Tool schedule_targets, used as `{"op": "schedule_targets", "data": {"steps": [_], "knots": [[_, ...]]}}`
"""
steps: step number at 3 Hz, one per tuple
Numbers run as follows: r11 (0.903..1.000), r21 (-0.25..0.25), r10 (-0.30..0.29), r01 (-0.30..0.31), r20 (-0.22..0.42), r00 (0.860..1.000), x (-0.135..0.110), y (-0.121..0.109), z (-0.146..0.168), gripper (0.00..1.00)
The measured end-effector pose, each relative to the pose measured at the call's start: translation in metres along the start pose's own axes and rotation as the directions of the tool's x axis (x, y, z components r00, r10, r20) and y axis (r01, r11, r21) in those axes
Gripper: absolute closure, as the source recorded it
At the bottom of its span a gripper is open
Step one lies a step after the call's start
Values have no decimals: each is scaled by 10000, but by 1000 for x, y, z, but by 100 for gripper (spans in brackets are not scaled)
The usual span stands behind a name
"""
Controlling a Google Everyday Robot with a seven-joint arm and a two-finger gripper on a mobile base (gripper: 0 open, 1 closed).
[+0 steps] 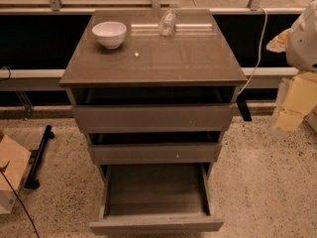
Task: Close bottom drawer
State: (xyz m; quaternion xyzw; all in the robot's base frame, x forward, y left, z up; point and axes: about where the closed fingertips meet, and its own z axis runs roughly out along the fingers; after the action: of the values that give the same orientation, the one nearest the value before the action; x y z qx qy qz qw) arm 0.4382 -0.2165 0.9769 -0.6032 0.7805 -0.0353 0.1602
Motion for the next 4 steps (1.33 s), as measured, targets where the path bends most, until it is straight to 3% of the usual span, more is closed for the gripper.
{"op": "schedule_targets", "data": {"steps": [1, 2, 3, 4], "knots": [[10000, 7, -1, 1, 2, 10000, 0, 0, 0, 0], [9999, 102, -10, 9, 29, 10000, -1, -1, -2, 18], [9997, -34, -260, 262, 518, 9983, -6, 7, 10, 43], [9973, -487, -494, 552, 1131, 9924, -6, 22, 47, 72]]}}
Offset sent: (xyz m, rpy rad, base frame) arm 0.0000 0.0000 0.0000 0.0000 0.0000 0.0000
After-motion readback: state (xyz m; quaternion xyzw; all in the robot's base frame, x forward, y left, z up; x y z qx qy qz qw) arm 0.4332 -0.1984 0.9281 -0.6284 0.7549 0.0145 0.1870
